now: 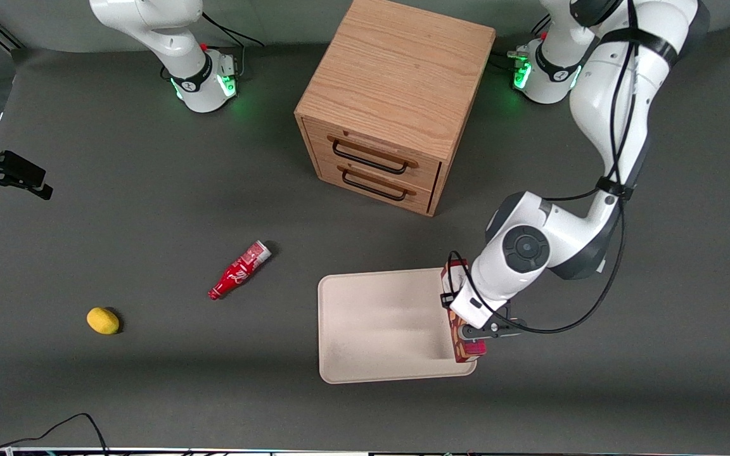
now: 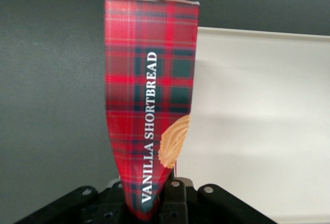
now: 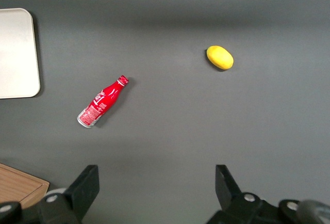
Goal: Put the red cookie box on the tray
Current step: 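Carry the upright box with the left gripper onto the white tray, then open the left gripper, releasing the box standing on the tray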
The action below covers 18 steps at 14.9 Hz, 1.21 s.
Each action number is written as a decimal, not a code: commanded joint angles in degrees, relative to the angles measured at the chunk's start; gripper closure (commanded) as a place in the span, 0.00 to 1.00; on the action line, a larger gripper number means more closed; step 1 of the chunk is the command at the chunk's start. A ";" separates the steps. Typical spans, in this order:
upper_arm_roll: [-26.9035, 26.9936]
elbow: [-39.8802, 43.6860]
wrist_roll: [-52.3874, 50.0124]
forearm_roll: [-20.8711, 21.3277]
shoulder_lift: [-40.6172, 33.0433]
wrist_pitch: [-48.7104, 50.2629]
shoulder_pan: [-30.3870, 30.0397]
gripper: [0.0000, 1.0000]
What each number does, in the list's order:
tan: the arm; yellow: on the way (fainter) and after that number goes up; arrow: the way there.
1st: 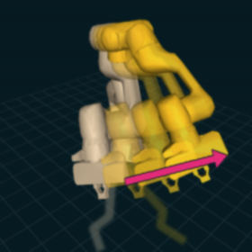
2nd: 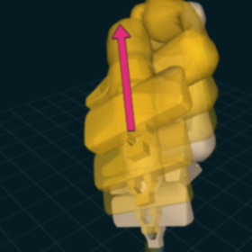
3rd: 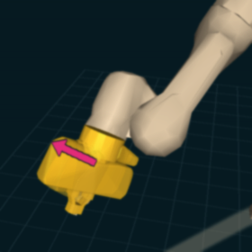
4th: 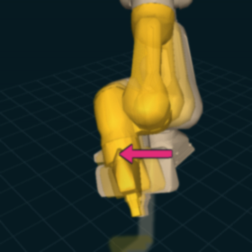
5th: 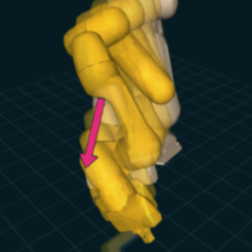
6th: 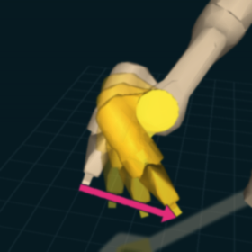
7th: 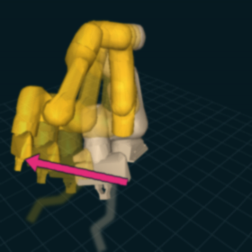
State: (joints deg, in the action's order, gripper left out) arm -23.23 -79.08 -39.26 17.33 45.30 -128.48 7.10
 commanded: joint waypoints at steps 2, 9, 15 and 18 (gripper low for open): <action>0.02 0.59 -2.48 2.97 2.07 -3.87 0.46 1.00; 0.37 0.42 -2.40 4.29 3.30 -4.85 0.28 0.93; 0.37 -0.20 -3.53 4.21 2.86 -3.79 0.02 0.10; 0.20 0.15 -5.91 4.20 0.50 1.10 -0.24 0.00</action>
State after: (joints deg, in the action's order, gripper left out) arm -22.82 -78.86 -42.43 20.37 48.31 -131.84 7.03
